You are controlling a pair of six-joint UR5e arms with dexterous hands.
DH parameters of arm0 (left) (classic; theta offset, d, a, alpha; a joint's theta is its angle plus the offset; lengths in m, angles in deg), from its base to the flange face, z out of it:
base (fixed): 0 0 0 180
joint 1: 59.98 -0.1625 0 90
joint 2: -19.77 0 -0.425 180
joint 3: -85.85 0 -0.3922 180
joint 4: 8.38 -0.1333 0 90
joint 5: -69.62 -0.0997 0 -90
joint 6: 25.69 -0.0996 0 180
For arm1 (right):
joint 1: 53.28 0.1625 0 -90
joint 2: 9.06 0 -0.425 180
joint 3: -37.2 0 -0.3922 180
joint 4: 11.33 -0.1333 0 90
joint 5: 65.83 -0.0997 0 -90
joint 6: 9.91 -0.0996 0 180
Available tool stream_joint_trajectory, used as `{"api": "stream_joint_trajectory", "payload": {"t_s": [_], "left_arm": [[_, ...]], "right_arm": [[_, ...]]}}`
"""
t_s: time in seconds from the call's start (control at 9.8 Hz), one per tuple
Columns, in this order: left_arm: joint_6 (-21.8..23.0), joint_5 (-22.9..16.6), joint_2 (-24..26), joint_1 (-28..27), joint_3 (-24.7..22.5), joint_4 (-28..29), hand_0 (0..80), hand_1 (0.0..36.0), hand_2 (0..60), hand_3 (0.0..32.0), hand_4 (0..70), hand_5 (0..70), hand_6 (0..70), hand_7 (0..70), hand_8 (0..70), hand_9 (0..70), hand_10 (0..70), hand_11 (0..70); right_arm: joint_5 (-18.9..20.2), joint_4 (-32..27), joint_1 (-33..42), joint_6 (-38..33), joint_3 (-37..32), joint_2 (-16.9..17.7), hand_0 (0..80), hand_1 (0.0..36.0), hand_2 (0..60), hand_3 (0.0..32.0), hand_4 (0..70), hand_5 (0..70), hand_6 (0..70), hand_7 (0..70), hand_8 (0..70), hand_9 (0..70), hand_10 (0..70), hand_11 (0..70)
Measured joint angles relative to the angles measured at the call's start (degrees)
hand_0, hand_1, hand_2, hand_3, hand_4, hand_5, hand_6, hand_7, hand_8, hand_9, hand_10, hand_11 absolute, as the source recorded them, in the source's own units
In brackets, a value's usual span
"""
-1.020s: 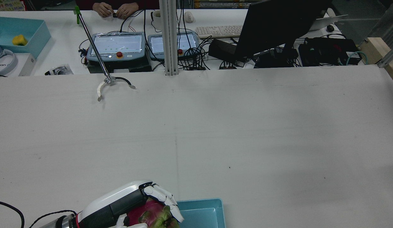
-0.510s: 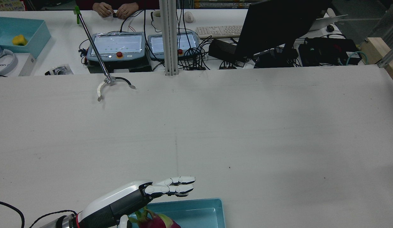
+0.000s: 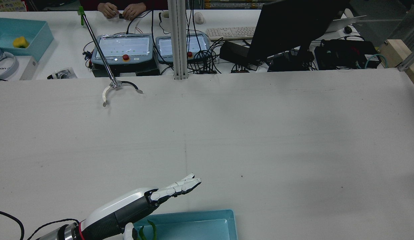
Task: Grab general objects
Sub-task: 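Open the left hand to release the fruit into the tray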
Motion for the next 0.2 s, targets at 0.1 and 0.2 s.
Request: {"api": "stream_joint_trajectory", "payload": {"t_s": [0.1, 0.2], "left_arm": [[0.08, 0.14, -0.14, 0.31, 0.32, -0.24, 53.7, 12.4, 0.0, 0.0, 15.5, 3.1, 4.0, 15.9, 2.9, 1.7, 9.0, 14.3], [0.33, 0.23, -0.23, 1.1, 0.83, -0.62, 53.2, 11.9, 0.0, 0.0, 21.7, 3.6, 5.7, 18.1, 3.6, 2.2, 8.6, 13.5]], "right_arm": [[0.0, 0.0, 0.0, 0.0, 0.0, 0.0, 0.0, 0.0, 0.0, 0.0, 0.0, 0.0, 0.0, 0.0, 0.0, 0.0, 0.0, 0.0], [0.0, 0.0, 0.0, 0.0, 0.0, 0.0, 0.0, 0.0, 0.0, 0.0, 0.0, 0.0, 0.0, 0.0, 0.0, 0.0, 0.0, 0.0]]}}
